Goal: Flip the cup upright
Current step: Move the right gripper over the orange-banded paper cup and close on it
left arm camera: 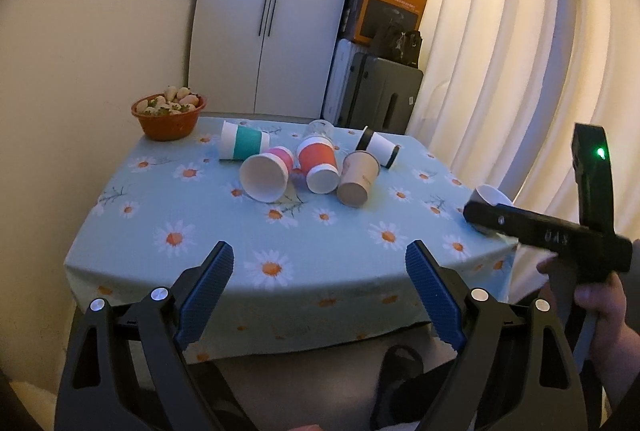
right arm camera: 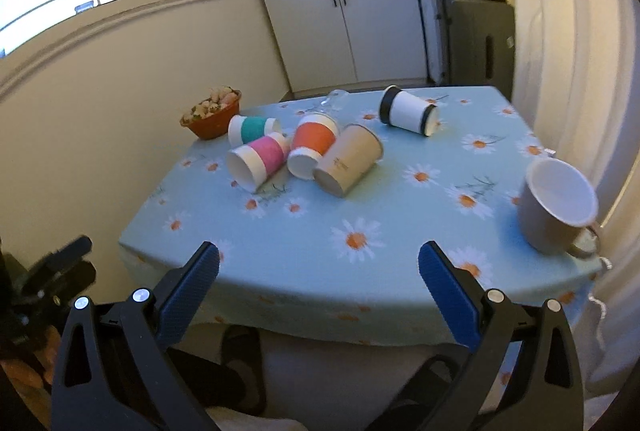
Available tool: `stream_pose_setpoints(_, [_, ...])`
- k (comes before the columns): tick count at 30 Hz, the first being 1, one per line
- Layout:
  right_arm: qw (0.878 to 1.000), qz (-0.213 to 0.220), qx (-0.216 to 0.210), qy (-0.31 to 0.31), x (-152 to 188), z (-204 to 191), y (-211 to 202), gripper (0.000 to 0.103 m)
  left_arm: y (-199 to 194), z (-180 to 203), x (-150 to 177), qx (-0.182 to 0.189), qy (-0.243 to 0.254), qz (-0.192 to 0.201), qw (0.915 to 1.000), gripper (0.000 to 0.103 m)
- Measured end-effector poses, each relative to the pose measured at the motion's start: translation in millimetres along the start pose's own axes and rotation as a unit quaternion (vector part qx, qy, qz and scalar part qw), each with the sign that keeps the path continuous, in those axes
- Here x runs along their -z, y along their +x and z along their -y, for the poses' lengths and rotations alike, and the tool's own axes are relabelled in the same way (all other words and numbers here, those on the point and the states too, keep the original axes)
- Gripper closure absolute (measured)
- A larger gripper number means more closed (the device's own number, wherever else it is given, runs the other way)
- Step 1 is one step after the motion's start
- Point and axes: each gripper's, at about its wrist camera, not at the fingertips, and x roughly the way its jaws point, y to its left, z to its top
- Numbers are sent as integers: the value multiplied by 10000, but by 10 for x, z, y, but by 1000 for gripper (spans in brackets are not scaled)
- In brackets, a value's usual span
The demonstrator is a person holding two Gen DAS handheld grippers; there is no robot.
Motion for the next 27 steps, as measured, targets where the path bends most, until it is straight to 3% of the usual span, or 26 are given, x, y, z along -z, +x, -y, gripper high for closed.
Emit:
stream_pose_setpoints(7, [9945,-813,-544,387,-685,72,587,4,394,-270,-358,5,-111,-246,9996,17])
stream_pose_setpoints(13, [9865,-1467,-623,381,-1128,-2,1193,4,740,-402,-537,-1,-105,-425,9990,17])
stream_pose_setpoints(20, [9716,-2332,-261,315,-1485,-135,1954,14,1068,-501,-645,75,-98,-721,9973,17])
stream_pose_setpoints(22, [9667,-2539,-147,296,-1539,-162,2144,21,1162,-558,-687,196,-192,-861,9959,17])
stream_pose_setpoints(27, [9543,-2976,156,203,-1618,-191,2542,23,1359,-617,-738,378,-229,-1113,9928,17])
